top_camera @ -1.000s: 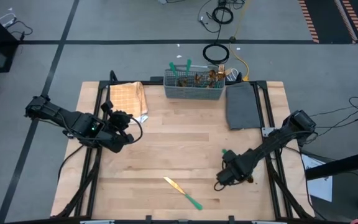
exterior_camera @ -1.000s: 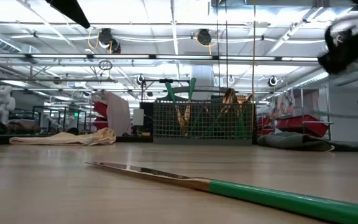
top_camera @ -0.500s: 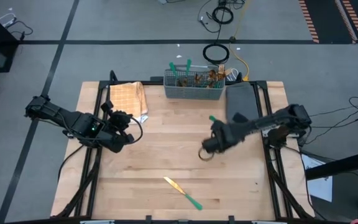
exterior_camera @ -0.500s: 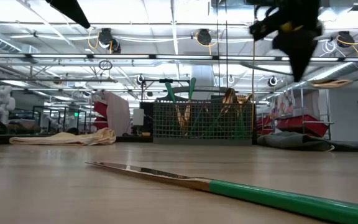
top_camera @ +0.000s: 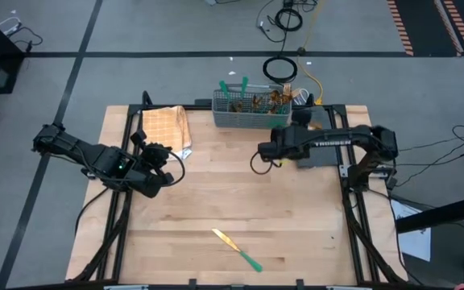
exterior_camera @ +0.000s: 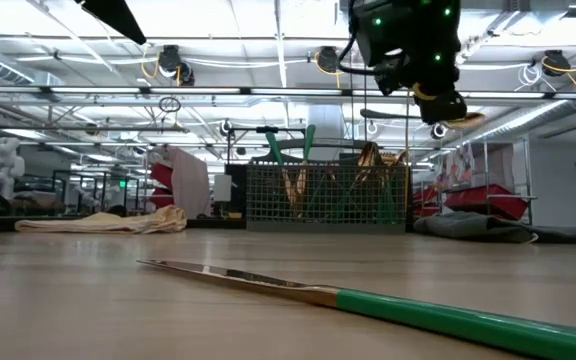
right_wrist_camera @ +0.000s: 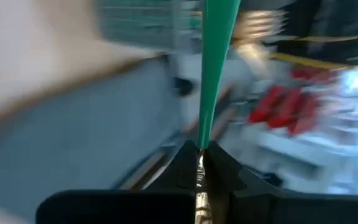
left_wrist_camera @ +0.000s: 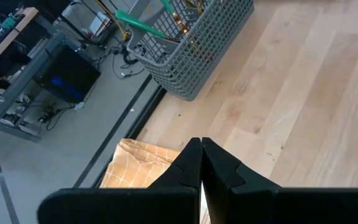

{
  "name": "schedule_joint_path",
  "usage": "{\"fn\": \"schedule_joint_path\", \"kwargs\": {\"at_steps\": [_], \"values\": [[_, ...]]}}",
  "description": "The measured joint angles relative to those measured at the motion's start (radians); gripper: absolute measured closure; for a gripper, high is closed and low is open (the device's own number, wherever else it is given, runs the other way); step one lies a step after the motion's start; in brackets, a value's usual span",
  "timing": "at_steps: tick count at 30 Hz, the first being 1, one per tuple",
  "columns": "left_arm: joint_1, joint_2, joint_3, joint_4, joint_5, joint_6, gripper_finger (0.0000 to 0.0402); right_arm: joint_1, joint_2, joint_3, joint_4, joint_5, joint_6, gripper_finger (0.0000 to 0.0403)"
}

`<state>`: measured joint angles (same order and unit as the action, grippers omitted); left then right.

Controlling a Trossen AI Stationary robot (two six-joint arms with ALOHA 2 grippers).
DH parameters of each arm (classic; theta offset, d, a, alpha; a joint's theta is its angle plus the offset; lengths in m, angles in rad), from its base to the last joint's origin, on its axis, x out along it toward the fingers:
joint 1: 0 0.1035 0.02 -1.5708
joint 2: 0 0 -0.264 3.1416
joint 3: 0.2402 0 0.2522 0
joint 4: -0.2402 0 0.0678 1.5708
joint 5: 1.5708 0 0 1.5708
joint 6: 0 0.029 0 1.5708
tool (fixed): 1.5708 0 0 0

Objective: Sort silverware
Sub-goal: Put the spoon into the middle right section of the dish rack

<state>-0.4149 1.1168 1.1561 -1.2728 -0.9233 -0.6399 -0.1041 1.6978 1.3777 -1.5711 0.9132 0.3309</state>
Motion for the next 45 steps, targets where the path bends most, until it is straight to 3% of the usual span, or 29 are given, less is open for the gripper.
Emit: {"fn": "schedule_joint_path", "kwargs": {"at_steps": [11,17,20,41,45], "values": [[0.0,0.0,0.0,0.0,-0.003,-0.002,0.0393,-0.164,0.024,0.001,0.068,0.463,-0.385,0.0403],[0.0,0.001,0.0,0.008,-0.024,-0.008,0.0393,-0.218,0.102,0.003,0.458,0.653,-1.004,0.0403],[0.0,0.001,0.0,0.008,-0.026,-0.007,0.0393,-0.235,0.137,0.028,0.563,0.649,-1.119,0.0403],[0.0,0.002,0.0,0.006,-0.047,-0.007,0.0393,-0.296,0.266,0.04,0.491,0.615,-1.156,0.0402],[0.0,0.002,0.0,0.008,-0.047,-0.007,0.0393,-0.284,0.263,0.04,0.491,0.589,-1.205,0.0382]]}}
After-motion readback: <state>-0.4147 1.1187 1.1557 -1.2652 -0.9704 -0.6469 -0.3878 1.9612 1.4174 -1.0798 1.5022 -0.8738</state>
